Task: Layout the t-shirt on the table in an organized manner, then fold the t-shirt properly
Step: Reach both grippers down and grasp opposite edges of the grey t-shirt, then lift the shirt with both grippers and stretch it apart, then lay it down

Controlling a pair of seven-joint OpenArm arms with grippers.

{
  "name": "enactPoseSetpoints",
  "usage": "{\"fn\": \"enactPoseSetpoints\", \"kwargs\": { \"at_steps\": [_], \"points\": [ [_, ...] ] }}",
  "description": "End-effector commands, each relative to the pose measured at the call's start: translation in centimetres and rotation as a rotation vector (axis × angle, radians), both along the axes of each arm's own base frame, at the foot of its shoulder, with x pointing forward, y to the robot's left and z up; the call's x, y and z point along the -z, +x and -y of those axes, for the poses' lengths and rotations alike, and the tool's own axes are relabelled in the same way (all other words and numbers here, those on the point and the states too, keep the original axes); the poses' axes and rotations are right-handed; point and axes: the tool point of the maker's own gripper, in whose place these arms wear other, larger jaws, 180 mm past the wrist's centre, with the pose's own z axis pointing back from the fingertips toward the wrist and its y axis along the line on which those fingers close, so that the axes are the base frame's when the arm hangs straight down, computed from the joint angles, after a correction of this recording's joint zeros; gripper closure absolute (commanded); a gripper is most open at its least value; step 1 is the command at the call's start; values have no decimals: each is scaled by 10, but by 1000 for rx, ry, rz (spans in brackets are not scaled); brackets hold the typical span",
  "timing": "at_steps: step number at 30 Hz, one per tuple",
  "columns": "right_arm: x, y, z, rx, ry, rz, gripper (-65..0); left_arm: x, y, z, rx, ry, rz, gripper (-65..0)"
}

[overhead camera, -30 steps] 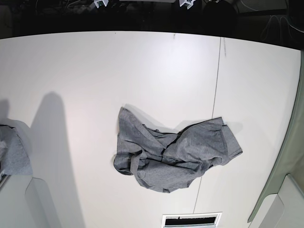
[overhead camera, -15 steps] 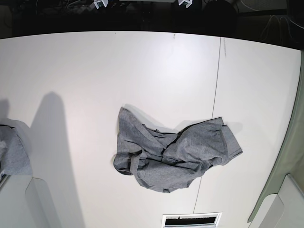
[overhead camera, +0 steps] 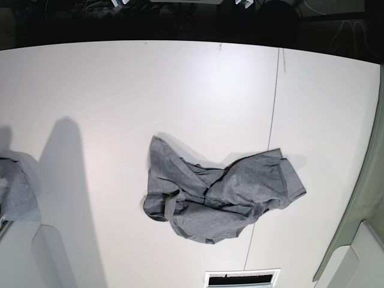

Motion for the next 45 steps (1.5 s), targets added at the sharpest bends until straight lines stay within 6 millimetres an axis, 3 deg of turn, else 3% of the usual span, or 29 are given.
{"fn": "enactPoseSetpoints", "kwargs": {
  "at_steps": [1,6,11,18,22,27,32,34,41,45],
  "points": [
    [-10,1,4,11,16,33,-9,-6,1,-3,-22,-9,15,-187],
    [-55,24,19,18,27,186,-9,-38,29,-21,-119,-39,152,-188],
    [-118,65,16,1,82,347,-9,-87,68,-52,-223,-41,302,-189],
    [-203,150,1,-56,142,614,-10,-183,151,-102,-306,-49,611,-256],
    [-232,208,4,-60,123,788,-33,-240,203,-124,-268,-26,815,-257],
    [-250,273,6,6,80,911,-232,-283,256,-133,-182,-22,996,-366],
    [-254,336,13,169,39,969,-255,-305,313,-124,-127,-47,1107,-375],
    [-248,358,9,219,49,968,-255,-303,337,-119,-102,-45,1135,-375],
    [-219,426,-20,305,103,906,-259,-266,415,-114,-132,-56,1135,-375],
    [-201,451,-35,319,89,847,-348,-258,455,-121,-217,-67,1116,-376]
  ]
}}
